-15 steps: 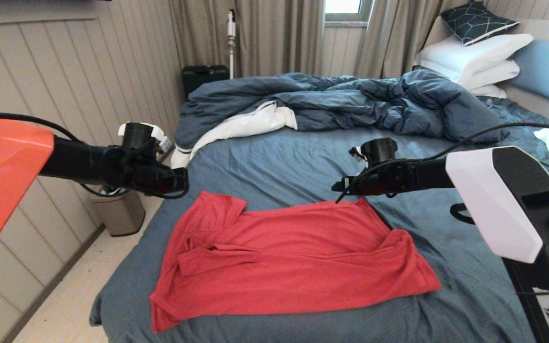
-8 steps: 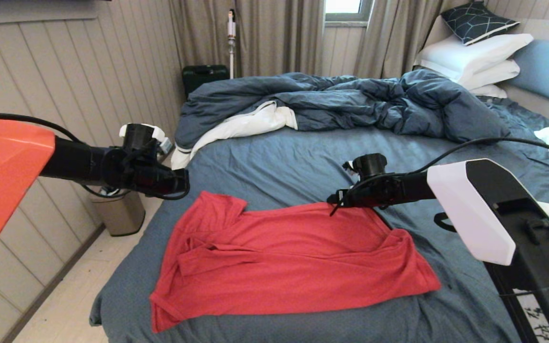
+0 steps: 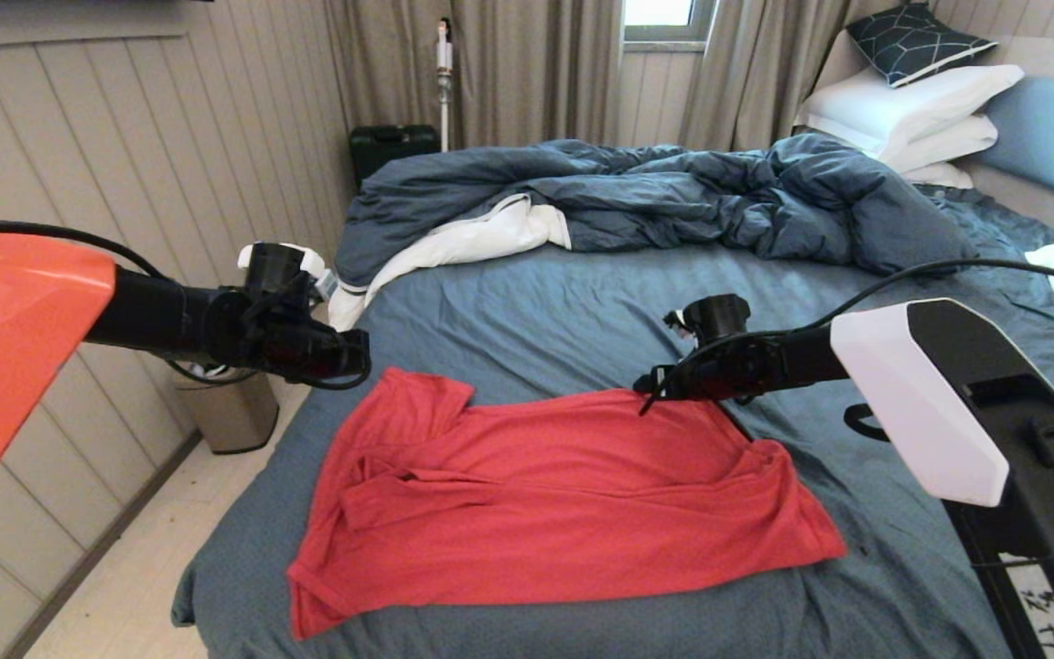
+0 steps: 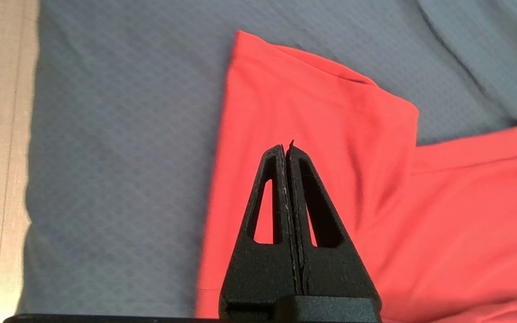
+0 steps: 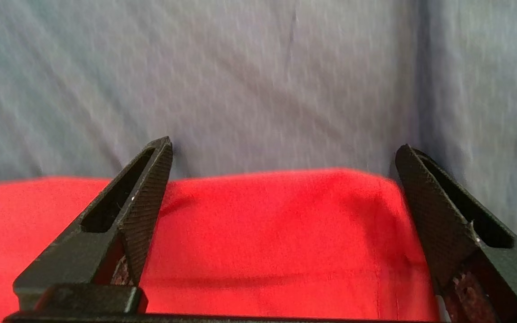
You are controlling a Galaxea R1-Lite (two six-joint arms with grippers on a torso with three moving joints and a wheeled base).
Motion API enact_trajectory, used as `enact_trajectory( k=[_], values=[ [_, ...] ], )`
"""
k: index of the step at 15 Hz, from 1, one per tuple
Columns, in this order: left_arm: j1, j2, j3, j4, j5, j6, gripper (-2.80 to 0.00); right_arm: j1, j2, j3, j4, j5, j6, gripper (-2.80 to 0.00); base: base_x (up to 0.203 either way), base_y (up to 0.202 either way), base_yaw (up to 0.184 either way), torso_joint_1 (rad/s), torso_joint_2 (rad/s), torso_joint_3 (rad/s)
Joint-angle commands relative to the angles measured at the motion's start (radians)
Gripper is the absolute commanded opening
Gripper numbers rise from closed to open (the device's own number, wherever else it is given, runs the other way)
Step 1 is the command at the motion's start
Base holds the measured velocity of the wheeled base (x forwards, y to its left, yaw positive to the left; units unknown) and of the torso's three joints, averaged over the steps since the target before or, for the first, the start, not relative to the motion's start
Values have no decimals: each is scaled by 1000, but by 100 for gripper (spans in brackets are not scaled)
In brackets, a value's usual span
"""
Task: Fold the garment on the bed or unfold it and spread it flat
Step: Fold the red T-shirt
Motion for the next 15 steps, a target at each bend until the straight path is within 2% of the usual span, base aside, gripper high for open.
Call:
enact_trajectory(
  k=[1,5,15],
  values=[
    [-5,-1,7,-2,-1,-2,-280,0,-33,39,-1,1,2,0,0,0,0,0,0,0],
    [-11,-2,13,-11,0,-1,-280,0,-76,92,-4,4,4,0,0,0,0,0,0,0],
    [-14,-16,21,-11,-1,-3,-280,-1,-92,128,-4,3,4,0,0,0,0,0,0,0]
  ],
)
